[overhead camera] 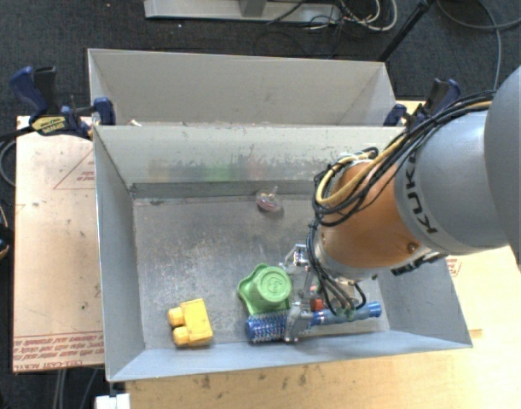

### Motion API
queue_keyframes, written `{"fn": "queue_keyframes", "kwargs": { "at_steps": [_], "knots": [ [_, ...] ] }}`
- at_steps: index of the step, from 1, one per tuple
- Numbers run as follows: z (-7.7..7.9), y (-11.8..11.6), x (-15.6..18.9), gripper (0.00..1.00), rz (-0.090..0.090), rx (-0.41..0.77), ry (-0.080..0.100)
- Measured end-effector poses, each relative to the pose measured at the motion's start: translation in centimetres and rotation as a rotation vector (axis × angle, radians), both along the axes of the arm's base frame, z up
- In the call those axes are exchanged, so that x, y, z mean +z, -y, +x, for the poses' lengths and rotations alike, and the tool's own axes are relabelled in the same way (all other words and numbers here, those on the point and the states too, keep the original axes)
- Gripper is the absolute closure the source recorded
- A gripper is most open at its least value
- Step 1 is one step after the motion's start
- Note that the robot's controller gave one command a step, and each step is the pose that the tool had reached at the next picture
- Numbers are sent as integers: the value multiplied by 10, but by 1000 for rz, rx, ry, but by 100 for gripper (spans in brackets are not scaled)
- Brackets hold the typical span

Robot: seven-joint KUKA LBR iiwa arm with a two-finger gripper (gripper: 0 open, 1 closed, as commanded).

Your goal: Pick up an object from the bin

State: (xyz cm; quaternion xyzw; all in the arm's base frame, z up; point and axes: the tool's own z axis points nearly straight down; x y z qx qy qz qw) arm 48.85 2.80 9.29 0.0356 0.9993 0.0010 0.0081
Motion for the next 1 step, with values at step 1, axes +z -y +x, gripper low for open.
{"fn": "queue_keyframes", "kwargs": {
  "at_steps": [1],
  "knots": [
    [1, -34, 8, 0, 2, -167, -14]
  ]
}}
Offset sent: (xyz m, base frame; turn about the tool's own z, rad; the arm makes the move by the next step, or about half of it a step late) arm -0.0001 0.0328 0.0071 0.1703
